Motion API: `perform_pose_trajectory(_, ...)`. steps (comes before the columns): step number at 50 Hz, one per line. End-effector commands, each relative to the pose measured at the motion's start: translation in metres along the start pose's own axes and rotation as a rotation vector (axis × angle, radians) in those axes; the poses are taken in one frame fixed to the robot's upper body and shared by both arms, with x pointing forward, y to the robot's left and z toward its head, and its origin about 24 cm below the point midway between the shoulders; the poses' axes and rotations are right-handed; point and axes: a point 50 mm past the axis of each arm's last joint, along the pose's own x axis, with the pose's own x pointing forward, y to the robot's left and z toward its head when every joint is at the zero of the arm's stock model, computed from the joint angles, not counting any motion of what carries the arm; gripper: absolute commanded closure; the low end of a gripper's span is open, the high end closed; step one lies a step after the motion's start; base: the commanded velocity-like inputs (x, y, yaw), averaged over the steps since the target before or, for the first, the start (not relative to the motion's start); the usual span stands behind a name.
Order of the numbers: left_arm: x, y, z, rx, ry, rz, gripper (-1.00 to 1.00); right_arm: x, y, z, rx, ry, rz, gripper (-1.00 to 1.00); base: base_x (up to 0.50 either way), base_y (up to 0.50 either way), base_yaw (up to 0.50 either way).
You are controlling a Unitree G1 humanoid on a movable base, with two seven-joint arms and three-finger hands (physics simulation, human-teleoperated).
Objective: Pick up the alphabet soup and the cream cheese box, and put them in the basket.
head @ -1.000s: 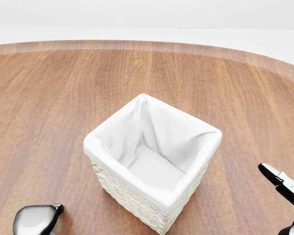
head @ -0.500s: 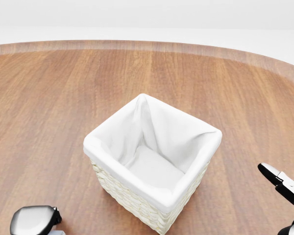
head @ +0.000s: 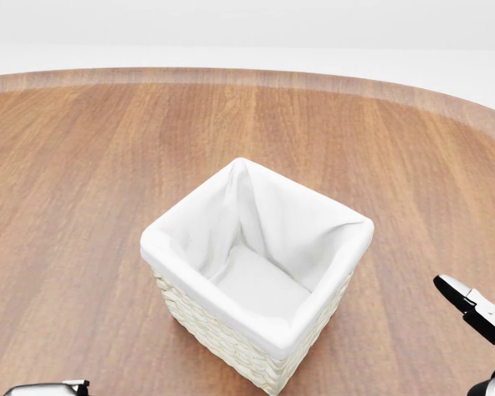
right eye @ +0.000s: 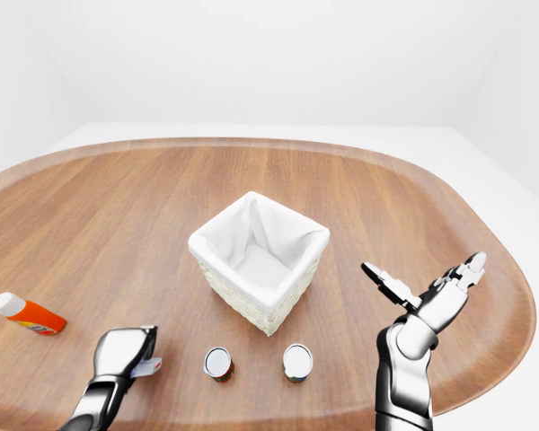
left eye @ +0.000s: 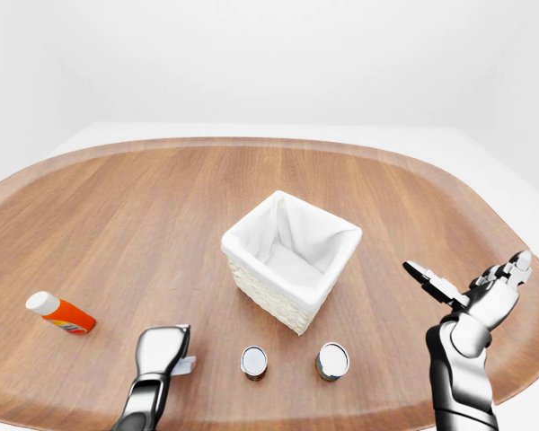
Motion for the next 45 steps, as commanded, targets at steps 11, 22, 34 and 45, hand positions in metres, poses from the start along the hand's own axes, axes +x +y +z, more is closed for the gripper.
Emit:
perform_pose_trajectory(11, -0.015, 0.034, -0.007, -0.044, 0.048, 0.144, 1.0, 0.0, 0.0, -0.001, 0.001, -0.003, -0.001, -1.0, 0.0, 0.0, 0.0)
perform_pose_trajectory(22, -0.018, 0.056, -0.014, -0.048, 0.125, 0.248, 1.0, 0.0, 0.0, 0.001, 0.0, -0.002, 0.001, -1.0, 0.0, 0.0, 0.0)
perform_pose_trajectory(34, -0.021, 0.096, -0.011, -0.059, 0.147, 0.351, 1.0, 0.001, 0.0, -0.003, -0.001, 0.0, 0.0, -1.0, 0.0, 0.0, 0.0)
perform_pose_trajectory(45, -0.02, 0.124, -0.002, -0.046, 0.114, 0.356, 1.0, 0.0, 0.0, 0.0, -0.002, 0.003, 0.002, -1.0, 0.0, 0.0, 0.0)
